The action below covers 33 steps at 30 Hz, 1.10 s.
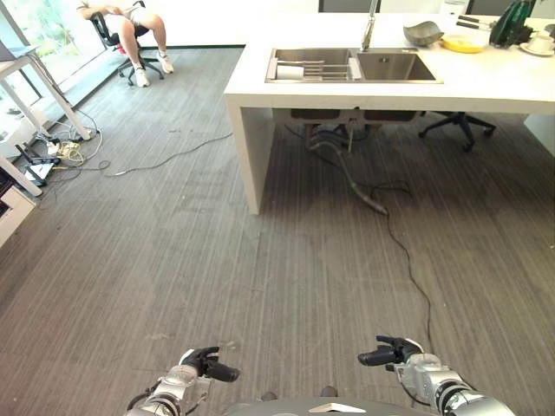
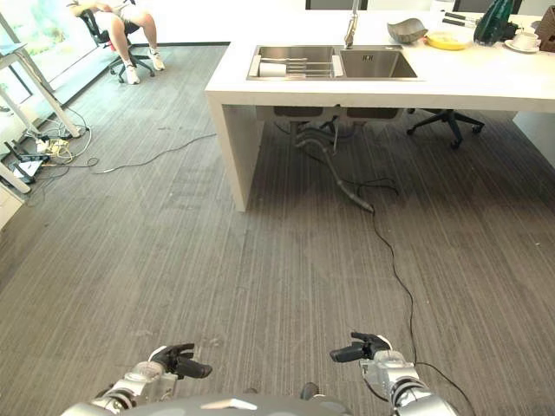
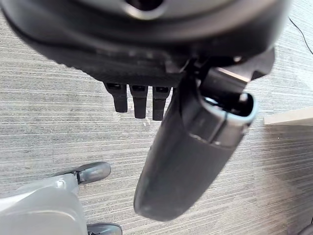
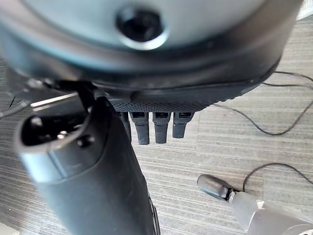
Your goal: Place the dishes in the dishwasher.
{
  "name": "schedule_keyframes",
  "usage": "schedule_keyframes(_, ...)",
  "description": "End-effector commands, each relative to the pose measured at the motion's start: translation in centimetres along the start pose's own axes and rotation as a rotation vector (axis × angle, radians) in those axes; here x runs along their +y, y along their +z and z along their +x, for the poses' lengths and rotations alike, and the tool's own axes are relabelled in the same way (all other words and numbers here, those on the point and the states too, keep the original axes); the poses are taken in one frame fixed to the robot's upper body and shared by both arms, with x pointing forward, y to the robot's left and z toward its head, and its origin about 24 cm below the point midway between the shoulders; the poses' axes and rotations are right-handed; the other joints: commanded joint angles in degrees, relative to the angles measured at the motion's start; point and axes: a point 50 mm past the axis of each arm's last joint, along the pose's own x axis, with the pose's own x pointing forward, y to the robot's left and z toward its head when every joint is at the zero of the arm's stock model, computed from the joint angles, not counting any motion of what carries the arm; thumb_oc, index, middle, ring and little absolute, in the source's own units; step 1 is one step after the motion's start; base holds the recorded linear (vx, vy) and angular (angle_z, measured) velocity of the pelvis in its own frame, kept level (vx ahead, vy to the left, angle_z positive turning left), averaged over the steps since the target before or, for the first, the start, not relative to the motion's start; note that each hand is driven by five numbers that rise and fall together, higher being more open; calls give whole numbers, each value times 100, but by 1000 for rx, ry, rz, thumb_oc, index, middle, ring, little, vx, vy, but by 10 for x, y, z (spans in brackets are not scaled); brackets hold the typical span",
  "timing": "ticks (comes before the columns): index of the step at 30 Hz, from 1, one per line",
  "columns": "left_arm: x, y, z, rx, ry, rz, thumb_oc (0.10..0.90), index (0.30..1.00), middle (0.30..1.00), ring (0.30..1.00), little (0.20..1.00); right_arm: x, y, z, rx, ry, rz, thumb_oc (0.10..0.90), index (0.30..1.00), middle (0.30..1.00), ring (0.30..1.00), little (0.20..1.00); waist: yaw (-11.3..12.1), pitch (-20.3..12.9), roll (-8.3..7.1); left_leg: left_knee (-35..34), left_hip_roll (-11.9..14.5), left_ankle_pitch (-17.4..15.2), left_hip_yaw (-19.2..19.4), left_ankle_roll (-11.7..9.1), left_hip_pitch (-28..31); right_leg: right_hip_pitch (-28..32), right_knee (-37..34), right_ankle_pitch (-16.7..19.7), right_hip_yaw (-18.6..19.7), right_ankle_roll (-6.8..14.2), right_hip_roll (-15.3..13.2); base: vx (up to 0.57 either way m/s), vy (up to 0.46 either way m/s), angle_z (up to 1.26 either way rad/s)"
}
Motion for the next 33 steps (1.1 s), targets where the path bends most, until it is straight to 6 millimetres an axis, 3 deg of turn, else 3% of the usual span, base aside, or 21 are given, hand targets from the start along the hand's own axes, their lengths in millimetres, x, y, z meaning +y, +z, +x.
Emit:
schedule_keyframes(1,13,36,2,-89,55,3,800,900,900,900,900,2,31,1,-97,0,-2,800,900,900,900,900,41,-50,-195,-33,168,-191,203,-408,-133,248,89,-490,16,989,-619,0,0,0)
schedule_keyframes(14,10,21,3,-29,80,79,800,900,900,900,900,6,19,2,-69,-1,17,800,900,900,900,900,21,-84,-186,-33,154,-226,227,-388,-86,280,89,-515,49,991,-599,0,0,0)
schedule_keyframes(15,4,11,2,0,69,87,800,900,900,900,900,5,10,1,-43,-6,21,800,900,900,900,900,-2,-89,-170,-33,144,-239,232,-377,-66,278,89,-524,71,987,-597,0,0,0)
schedule_keyframes(19,-1,-3,1,36,48,-14,800,900,900,900,900,1,-5,0,-9,-16,41,800,900,900,900,900,-13,-98,-159,-33,123,-238,203,-362,-79,261,89,-533,98,972,-586,-1,3,-2)
schedule_keyframes(25,-14,-17,0,85,-13,-92,800,900,900,900,900,1,-12,-1,13,-17,40,800,900,900,900,900,-36,-112,-150,-33,109,-235,182,-347,-109,223,89,-521,138,972,-580,0,0,0)
schedule_keyframes(33,-13,-15,0,77,-17,-70,800,900,900,900,900,5,-17,-1,30,-5,24,800,900,900,900,900,-60,-159,-171,-33,82,-245,198,-335,-133,201,89,-500,160,965,-590,0,0,0)
